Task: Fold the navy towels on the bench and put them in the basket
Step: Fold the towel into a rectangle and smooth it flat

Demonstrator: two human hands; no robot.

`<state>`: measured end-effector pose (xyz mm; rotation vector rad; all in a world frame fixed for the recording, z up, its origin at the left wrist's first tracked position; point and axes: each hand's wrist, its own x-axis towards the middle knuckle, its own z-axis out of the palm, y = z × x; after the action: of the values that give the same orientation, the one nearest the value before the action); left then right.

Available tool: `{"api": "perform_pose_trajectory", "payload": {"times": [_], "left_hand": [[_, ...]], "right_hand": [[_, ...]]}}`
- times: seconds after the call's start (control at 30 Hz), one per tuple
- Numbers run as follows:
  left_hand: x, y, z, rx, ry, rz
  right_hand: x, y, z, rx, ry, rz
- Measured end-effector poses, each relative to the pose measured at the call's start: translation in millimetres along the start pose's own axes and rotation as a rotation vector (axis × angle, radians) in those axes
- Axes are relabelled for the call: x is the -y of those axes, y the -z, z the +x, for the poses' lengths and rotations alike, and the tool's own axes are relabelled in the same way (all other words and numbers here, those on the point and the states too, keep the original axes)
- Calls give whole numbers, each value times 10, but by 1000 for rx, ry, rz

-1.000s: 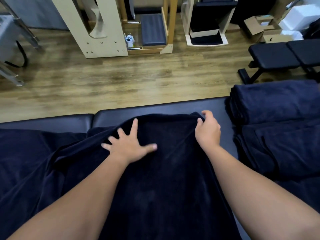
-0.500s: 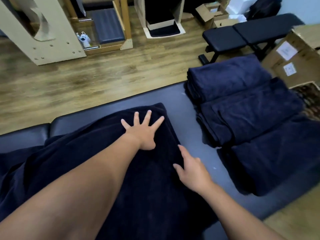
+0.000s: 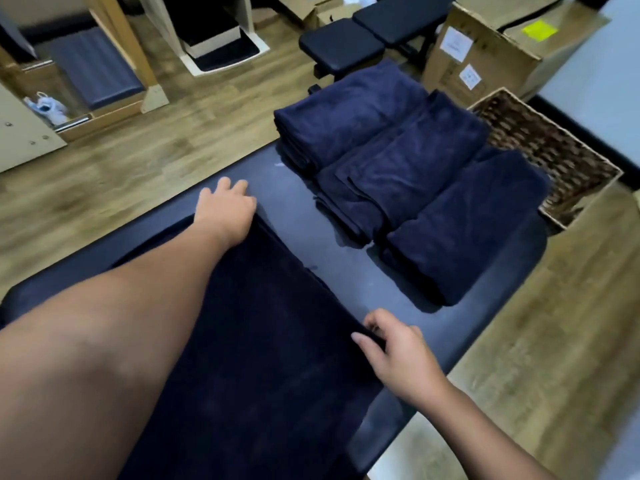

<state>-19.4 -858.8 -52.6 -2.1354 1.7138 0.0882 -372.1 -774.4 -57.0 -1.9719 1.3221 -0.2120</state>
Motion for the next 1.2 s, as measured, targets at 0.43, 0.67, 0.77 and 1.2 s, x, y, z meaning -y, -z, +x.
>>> {"api": "perform_pose_trajectory", "payload": {"times": [0.43,0.67,0.77,1.2], "left_hand": [[-128,138,-137,-176,208,-465],[-269,-128,-671,163,-48,-659],[-330,-307,-1096,125,-130,-524],[-310,-1256,-3300,44,422,-485]], "right_hand": [[-417,206,-414,238,-178,-538],[-71,55,-396,119,-196,-737],[75,-76,-363,129,83,-770],[1080,-888,-29,687,100,-880]]}}
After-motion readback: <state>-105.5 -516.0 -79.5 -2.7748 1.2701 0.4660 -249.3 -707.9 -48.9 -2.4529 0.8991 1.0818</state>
